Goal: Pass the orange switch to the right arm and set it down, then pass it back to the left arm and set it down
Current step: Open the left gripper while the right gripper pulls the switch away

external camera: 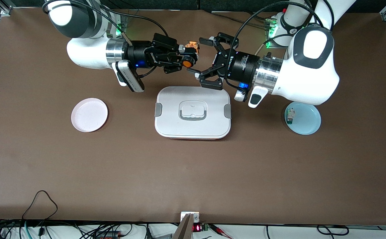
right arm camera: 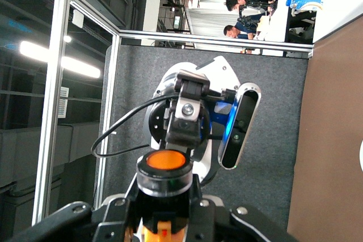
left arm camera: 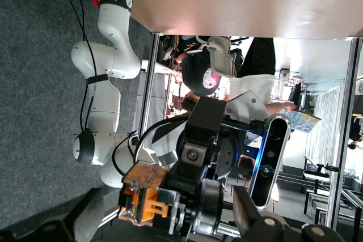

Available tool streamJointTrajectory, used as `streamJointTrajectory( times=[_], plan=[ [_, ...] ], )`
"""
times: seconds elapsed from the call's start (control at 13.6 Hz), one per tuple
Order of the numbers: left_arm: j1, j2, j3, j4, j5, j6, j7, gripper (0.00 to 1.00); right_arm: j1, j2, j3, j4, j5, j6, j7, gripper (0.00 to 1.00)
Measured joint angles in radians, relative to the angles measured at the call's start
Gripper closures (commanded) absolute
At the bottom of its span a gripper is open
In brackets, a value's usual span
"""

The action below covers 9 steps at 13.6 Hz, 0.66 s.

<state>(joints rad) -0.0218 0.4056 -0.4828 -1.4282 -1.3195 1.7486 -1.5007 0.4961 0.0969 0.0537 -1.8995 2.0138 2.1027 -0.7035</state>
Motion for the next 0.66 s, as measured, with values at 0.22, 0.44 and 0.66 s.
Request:
streamJointTrajectory(
  times=[0.22, 0.44, 0.66],
  plan=[
    [0.0, 0.0, 0.0, 0.002, 0.0, 0.003, 0.0, 0.0, -0.024, -0.008, -0.001, 0.0, -0.013, -0.015, 0.0, 0.73],
    [0.0, 0.0, 0.0, 0.004, 0.003, 0.001, 0.001, 0.0, -0.042, -0.018, -0.001, 0.0, -0.041, -0.016, 0.0, 0.75],
    [-0.004, -0.002, -0.012, 0.039, 0.131, -0.038, 0.065, 0.0, -0.067, -0.036, -0.002, -0.001, -0.129, -0.024, 0.005, 0.76]
  ],
)
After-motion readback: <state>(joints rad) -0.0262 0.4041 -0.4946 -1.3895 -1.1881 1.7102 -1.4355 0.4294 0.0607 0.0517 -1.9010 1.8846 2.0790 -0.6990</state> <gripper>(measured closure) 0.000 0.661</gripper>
